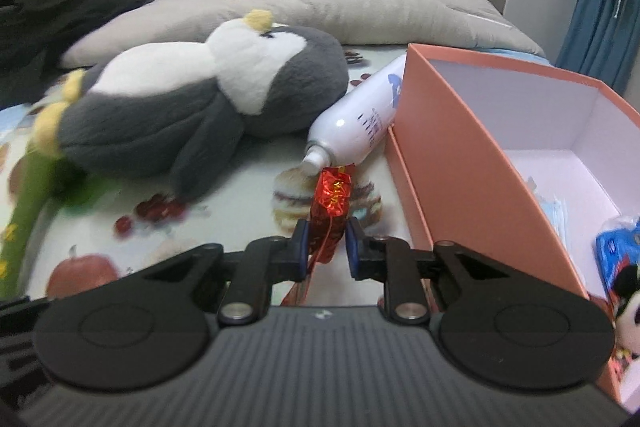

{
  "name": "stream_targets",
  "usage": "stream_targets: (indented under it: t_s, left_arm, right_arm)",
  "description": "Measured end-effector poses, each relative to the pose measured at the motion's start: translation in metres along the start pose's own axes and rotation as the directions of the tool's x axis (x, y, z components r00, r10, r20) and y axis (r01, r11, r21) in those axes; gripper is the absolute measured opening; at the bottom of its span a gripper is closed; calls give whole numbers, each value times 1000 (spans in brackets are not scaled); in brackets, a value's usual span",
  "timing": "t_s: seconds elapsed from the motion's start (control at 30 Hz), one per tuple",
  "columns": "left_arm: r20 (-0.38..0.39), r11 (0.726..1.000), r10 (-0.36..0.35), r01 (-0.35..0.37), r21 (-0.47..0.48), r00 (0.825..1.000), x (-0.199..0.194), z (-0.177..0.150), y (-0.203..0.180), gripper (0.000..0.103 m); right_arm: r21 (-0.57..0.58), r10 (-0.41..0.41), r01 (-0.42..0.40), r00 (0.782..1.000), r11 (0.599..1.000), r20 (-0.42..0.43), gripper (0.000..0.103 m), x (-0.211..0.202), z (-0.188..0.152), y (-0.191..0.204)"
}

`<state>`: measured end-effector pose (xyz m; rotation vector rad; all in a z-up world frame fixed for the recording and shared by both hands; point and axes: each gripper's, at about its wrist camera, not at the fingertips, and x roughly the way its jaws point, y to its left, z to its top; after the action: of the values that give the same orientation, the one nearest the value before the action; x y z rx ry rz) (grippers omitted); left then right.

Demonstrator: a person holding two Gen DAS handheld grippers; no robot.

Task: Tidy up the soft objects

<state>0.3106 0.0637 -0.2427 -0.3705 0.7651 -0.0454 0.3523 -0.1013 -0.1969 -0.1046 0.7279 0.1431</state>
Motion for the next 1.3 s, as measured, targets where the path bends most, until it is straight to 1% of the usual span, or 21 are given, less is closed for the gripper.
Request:
stream_targets:
  t_s: [0.1, 0.2, 0.27, 0.4, 0.47, 0.57, 0.7, 0.73, 0.77, 0.8, 0.83, 0.97, 1.0, 1.03, 1.07, 1.13, 1.23, 1.3]
  left_arm:
    - [-29, 999, 38, -38, -7, 999, -11, -10, 0, 22]
    - [-48, 998, 58, -58, -8, 997, -23, -21, -2, 22]
    - [-60, 997, 69, -70, -14, 996, -31, -28, -2, 22]
    - [-101, 995, 99, -101, -19, 990, -47, -42, -4, 22]
    - [-116, 994, 102, -105, -22, 988, -54, -49, -6, 22]
    - [-125, 993, 116, -118, -6, 985, -60, -57, -10, 22]
    - [-128, 991, 130, -131, -1, 983, -61, -59, -12, 24]
    - [-128, 991, 129, -130, -1, 983, -61, -59, -11, 29]
    - [-122, 992, 126, -128, -6, 984, -62, -59, -11, 46]
    - [-117, 992, 126, -128, -11, 985, -62, -58, -10, 56]
    - [-111, 991, 133, -135, -11, 985, -62, -58, -10, 70]
    - [-91, 990, 140, -137, 42, 986, -58, -58, -13, 72]
    - [-93, 990, 137, -133, 49, 986, -55, -58, -14, 74]
    - [-93, 989, 136, -130, 65, 986, -53, -58, -15, 77]
    - [-86, 987, 142, -134, 84, 986, -50, -58, -17, 79]
    - [-71, 981, 162, -153, 117, 984, -47, -58, -21, 79]
    - [-59, 976, 169, -159, 151, 984, -40, -57, -25, 79]
    - [-53, 969, 191, -179, 170, 980, -37, -56, -27, 78]
  right_arm:
    - [-2, 28, -28, 1000, 1000, -13, 23, -17, -13, 0]
    - [-15, 56, -56, 998, 998, -37, 23, -32, -30, 4]
    - [-1, 76, -76, 995, 997, -58, 23, -40, -40, 2]
    - [-9, 95, -96, 993, 995, -77, 23, -58, -55, 1]
    - [3, 119, -119, 988, 993, -95, 23, -66, -62, -1]
    - [-3, 136, -137, 985, 991, -107, 23, -75, -70, -2]
    - [-15, 140, -143, 983, 990, -122, 23, -82, -77, -4]
    - [-19, 140, -143, 982, 990, -126, 23, -83, -78, -4]
    - [-22, 139, -143, 982, 990, -128, 23, -83, -80, -5]
    - [-23, 139, -143, 982, 989, -130, 23, -84, -81, -7]
    - [-26, 139, -144, 981, 989, -132, 23, -84, -82, -8]
    - [-30, 131, -135, 983, 990, -129, 23, -86, -84, -15]
    - [-28, 129, -134, 983, 991, -129, 23, -86, -84, -17]
    - [-28, 127, -131, 983, 991, -129, 23, -86, -85, -19]
    - [-27, 127, -132, 983, 991, -130, 23, -87, -85, -20]
    - [-29, 130, -134, 983, 990, -130, 23, -87, -86, -22]
    - [-35, 131, -136, 983, 990, -130, 23, -86, -88, -24]
    - [-34, 134, -140, 983, 990, -126, 23, -87, -88, -26]
